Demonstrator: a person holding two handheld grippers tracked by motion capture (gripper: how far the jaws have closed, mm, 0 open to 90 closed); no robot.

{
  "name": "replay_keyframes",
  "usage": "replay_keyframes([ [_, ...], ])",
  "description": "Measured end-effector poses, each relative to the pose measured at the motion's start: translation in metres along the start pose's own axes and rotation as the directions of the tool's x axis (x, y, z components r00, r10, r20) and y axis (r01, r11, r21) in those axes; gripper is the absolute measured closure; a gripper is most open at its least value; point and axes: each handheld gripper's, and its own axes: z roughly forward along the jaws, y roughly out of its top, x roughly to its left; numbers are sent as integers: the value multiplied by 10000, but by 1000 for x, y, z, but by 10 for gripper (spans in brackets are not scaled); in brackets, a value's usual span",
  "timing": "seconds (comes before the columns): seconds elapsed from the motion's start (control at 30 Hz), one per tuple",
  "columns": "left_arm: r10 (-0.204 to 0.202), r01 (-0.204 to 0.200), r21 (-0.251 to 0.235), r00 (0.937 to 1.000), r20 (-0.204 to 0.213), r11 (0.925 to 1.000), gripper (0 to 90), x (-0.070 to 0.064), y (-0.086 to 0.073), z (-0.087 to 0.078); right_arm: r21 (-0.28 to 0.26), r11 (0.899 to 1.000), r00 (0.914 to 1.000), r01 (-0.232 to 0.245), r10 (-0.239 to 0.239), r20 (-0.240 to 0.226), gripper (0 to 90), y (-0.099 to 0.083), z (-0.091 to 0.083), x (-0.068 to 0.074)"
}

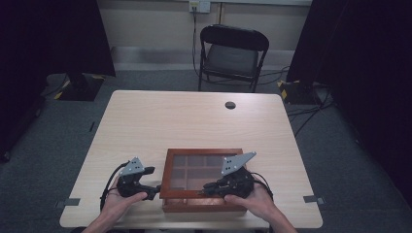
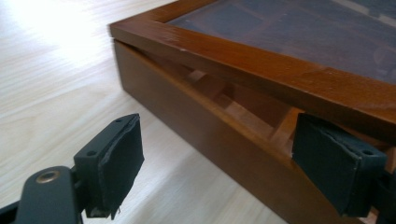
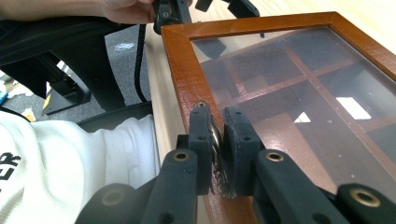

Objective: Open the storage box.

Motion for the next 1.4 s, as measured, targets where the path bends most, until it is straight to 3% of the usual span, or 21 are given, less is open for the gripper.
replay_keyframes([
  [0.1, 252, -252, 97, 9997, -46, 9996, 158, -1, 2, 3, 13, 10000, 10000, 20, -20, -12, 824, 1, 0, -1],
  [0.23, -91, 90, -96, 9999, -102, 9999, 167, 0, 4, 6, -19, 10000, 10000, -16, 16, 16, 823, 1, -1, 0],
  [0.33, 203, -206, -143, 9997, -159, 9997, 179, 0, 4, 4, -75, 9999, 10000, 69, -69, -15, 816, 0, -2, -1],
  [0.5, 309, -314, -303, 9994, -148, 9990, 195, -1, 5, 3, -410, 9992, 9998, 7, 0, 175, 644, 0, -7, 2],
  [0.63, 308, -313, -368, 9994, -156, 9988, 196, -1, 6, 1, -683, 9977, 9991, -46, 74, 411, 563, -2, -14, 3],
  [0.77, 422, -430, -515, 9990, -158, 9977, 192, 0, 9, -2, -954, 9947, 9921, -376, 487, 1159, 405, -12, -27, -1],
  [0.87, 544, -549, -548, 9985, -95, 9970, 189, 3, 13, -7, -1216, 9910, 9866, -566, 741, 1451, 342, -17, -37, -4],
  [1.1, 375, -378, -866, 9993, -55, 9955, 183, 5, 20, -8, -1705, 9821, 9769, -798, 1110, 1823, 266, -28, -53, -10],
  [1.23, 451, -456, -913, 9990, -80, 9948, 179, 5, 25, -8, -1773, 9809, 9752, -799, 1138, 1899, 269, -33, -58, -11],
  [1.4, 492, -502, -960, 9987, -134, 9941, 166, 7, 31, -9, -1851, 9784, 9700, -922, 1302, 2053, 213, -38, -63, -16],
])
